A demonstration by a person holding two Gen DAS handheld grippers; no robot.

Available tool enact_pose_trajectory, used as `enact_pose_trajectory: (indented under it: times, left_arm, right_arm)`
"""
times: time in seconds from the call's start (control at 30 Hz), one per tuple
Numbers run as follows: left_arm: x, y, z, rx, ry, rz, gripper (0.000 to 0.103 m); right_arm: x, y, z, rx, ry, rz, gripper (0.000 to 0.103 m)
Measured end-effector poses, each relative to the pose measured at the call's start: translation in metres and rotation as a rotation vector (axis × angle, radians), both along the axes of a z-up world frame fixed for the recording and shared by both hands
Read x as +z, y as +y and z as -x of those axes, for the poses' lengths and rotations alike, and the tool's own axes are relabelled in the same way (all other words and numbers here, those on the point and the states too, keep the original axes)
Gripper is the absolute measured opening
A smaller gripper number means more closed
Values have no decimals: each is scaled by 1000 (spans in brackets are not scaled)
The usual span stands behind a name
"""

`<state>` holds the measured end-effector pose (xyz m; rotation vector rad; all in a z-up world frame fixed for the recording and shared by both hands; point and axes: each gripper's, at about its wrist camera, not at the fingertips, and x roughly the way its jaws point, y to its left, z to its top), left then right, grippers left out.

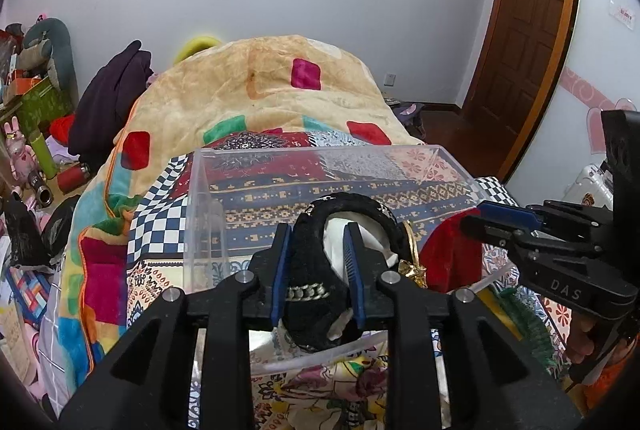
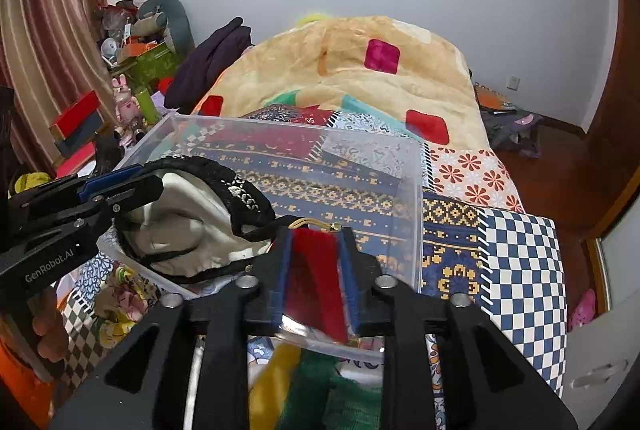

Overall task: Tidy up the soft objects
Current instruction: 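Lift both pouches and release them into the clear box, left then right gripper, then grasp the floral scrunchie with the left gripper while the right grasps the green glove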

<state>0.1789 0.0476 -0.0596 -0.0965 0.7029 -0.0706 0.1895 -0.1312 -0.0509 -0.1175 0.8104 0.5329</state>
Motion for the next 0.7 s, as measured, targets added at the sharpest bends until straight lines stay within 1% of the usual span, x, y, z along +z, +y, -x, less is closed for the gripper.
enact_pose_trajectory:
  times: [0.03,0.07,0.13,0.2,0.27,0.33,0.37,0.43,0.5,0.57,0.63,0.7]
  left_arm:
    - [1,0,1,0,-3,1,27]
    - [3,1,3,1,-8,1,29]
    - [8,2,8,1,-19,8,39]
    - [13,2,13,0,-36,16,44]
    - [20,1,20,-3,-56,16,47]
    - [28,-2,29,-8,-81,3,53]
    - [31,-4,33,-10,-92,-4,55]
    - [39,-8,45,-16,-121,-23,66]
    - [45,-12,57,-23,-145,-31,71]
    - [51,-14,69,-33,-162,-32,77]
    - [54,-15,79,-36,-172,-23,86]
    - [54,-15,88,-37,-173,-20,91]
  right_arm:
    - [2,-2,2,0,-8,-3,32]
    - [4,-2,4,-1,-14,-6,34]
    - [9,-5,8,-2,-29,-11,37]
    - [15,-8,13,-2,-45,-20,39]
    - [23,-12,19,-5,-65,-32,43]
    - [32,-18,28,-10,-87,-55,54]
    - [35,-20,31,-10,-94,-64,56]
    - [44,-25,40,-13,-109,-87,65]
    - [52,-30,49,-14,-121,-110,71]
    - [59,-36,60,-16,-137,-123,74]
    - [65,-41,71,-21,-152,-131,78]
    - [66,-45,78,-23,-153,-135,81]
